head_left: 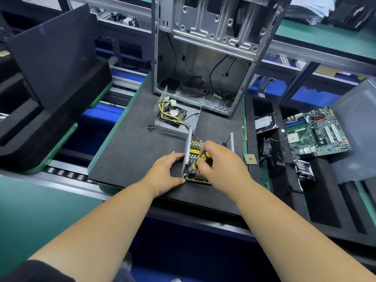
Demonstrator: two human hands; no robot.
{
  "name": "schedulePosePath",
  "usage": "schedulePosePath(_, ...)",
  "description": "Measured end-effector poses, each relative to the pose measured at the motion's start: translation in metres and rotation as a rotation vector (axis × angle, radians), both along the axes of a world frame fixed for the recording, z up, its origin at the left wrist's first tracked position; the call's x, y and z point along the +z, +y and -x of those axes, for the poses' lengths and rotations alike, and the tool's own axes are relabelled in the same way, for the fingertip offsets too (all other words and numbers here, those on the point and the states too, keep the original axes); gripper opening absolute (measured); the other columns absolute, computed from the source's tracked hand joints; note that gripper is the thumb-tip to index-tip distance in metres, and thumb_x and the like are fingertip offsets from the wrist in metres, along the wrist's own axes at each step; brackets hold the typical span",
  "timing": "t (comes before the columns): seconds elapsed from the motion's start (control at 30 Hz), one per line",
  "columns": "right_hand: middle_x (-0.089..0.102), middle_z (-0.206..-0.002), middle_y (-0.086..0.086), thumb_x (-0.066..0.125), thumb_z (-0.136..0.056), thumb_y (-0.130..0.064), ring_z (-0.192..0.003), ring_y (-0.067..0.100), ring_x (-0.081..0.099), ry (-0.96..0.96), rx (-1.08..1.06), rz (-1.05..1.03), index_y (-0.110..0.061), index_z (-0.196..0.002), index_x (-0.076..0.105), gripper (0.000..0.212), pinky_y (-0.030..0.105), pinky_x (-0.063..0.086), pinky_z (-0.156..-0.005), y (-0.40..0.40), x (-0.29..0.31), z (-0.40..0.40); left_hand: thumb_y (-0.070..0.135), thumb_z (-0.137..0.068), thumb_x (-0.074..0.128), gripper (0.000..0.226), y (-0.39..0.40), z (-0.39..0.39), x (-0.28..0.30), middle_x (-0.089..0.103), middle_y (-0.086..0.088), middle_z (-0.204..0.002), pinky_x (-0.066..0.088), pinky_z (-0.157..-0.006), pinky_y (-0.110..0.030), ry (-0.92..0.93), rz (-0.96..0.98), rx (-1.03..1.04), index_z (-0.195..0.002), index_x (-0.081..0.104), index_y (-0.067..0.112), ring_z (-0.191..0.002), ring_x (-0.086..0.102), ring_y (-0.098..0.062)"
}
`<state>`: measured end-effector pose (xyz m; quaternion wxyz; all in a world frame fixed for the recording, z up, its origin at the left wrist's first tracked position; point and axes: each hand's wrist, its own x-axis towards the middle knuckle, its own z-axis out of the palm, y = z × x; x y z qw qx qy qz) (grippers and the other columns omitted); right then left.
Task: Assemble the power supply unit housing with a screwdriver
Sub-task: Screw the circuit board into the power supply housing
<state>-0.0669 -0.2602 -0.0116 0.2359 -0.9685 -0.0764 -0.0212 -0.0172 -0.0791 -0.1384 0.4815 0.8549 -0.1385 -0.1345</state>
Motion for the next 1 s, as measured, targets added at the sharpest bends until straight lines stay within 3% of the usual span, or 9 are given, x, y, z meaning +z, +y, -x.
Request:
schedulePosePath(0.2,0.056,-0.086,-0.009,0.053,-0.092,-0.023,-0.081,0.017,0.049,0.009,0.118,0.104,-0.022,-0.095,0.052,0.003,0.032,0.037,-0.063,0.003,0.006,-0.004,0.022,-0.074,0.078,0.079,0.0,0.0,-0.002,0.045,0.009,-0.148,0.019,-0.121,-0.039,-0.056,-0.025,-0.021,-0.143,0.042,0.034,-0.147,0.019,-0.006)
schedulePosePath(0.33,0.056,-0.105,-0.002,0.052,-0.094,-0.016,-0.094,0.023,0.052,0.03,0.267,0.29,-0.018,-0.106,0.054,0.012,0.038,0.047,-0.073,0.007,0.015,-0.009,0.024,-0.075,0.078,0.077,-0.001,0.001,-0.004,0.043,0.005,-0.149,0.02,-0.121,-0.039,-0.092,-0.052,-0.016,-0.142,0.041,0.034,-0.147,0.02,-0.008)
schedulePosePath(0.43,0.055,-0.109,-0.001,0.056,-0.094,-0.016,-0.096,0.024,0.055,0.069,0.28,0.406,-0.02,-0.111,0.054,0.017,0.037,0.048,-0.072,0.009,0.019,-0.014,0.025,-0.075,0.077,0.078,-0.001,0.001,-0.005,0.043,0.005,-0.149,0.02,-0.121,-0.037,-0.099,-0.061,-0.011,-0.143,0.04,0.036,-0.147,0.02,-0.009)
schedulePosePath(0.53,0.061,-0.097,0.001,0.058,-0.095,-0.028,-0.087,0.026,0.057,0.093,0.228,0.464,-0.016,-0.103,0.056,0.014,0.034,0.044,-0.066,0.012,0.023,-0.023,0.025,-0.074,0.077,0.077,-0.002,0.001,-0.006,0.045,0.007,-0.147,0.017,-0.121,-0.034,-0.105,-0.057,-0.01,-0.142,0.041,0.038,-0.147,0.02,-0.008)
schedulePosePath(0.63,0.045,-0.069,-0.003,0.056,-0.095,-0.042,-0.074,0.026,0.05,0.098,0.182,0.531,-0.018,-0.088,0.048,0.026,0.031,0.033,-0.055,0.014,0.024,-0.029,0.026,-0.075,0.076,0.078,-0.002,0.001,-0.007,0.043,0.006,-0.149,0.011,-0.12,-0.027,-0.107,-0.074,-0.009,-0.142,0.039,0.039,-0.147,0.019,-0.007)
schedulePosePath(0.73,0.039,-0.062,-0.004,0.049,-0.095,-0.047,-0.067,0.025,0.048,0.075,0.117,0.591,-0.019,-0.076,0.042,0.035,0.027,0.024,-0.047,0.016,0.02,-0.028,0.027,-0.076,0.076,0.077,-0.002,0.002,-0.008,0.042,0.006,-0.149,0.008,-0.116,-0.023,-0.114,-0.089,-0.003,-0.142,0.038,0.04,-0.146,0.019,-0.008)
schedulePosePath(0.9,0.041,-0.064,-0.004,0.041,-0.097,-0.044,-0.066,0.024,0.046,0.03,-0.051,0.523,-0.02,-0.065,0.04,0.04,0.027,0.02,-0.048,0.024,0.012,-0.022,0.026,-0.076,0.075,0.076,-0.002,0.001,-0.008,0.043,0.009,-0.148,0.012,-0.12,-0.029,-0.122,-0.091,-0.019,-0.142,0.039,0.039,-0.147,0.019,-0.008)
schedulePosePath(1.0,0.055,-0.092,0.002,0.043,-0.093,-0.035,-0.089,0.026,0.053,0.078,0.037,0.342,-0.017,-0.096,0.061,0.026,0.032,0.035,-0.061,0.027,0.015,-0.022,0.026,-0.077,0.075,0.072,-0.002,0.001,-0.007,0.044,0.007,-0.148,0.015,-0.121,-0.035,-0.123,-0.101,-0.024,-0.14,0.042,0.034,-0.147,0.019,-0.009)
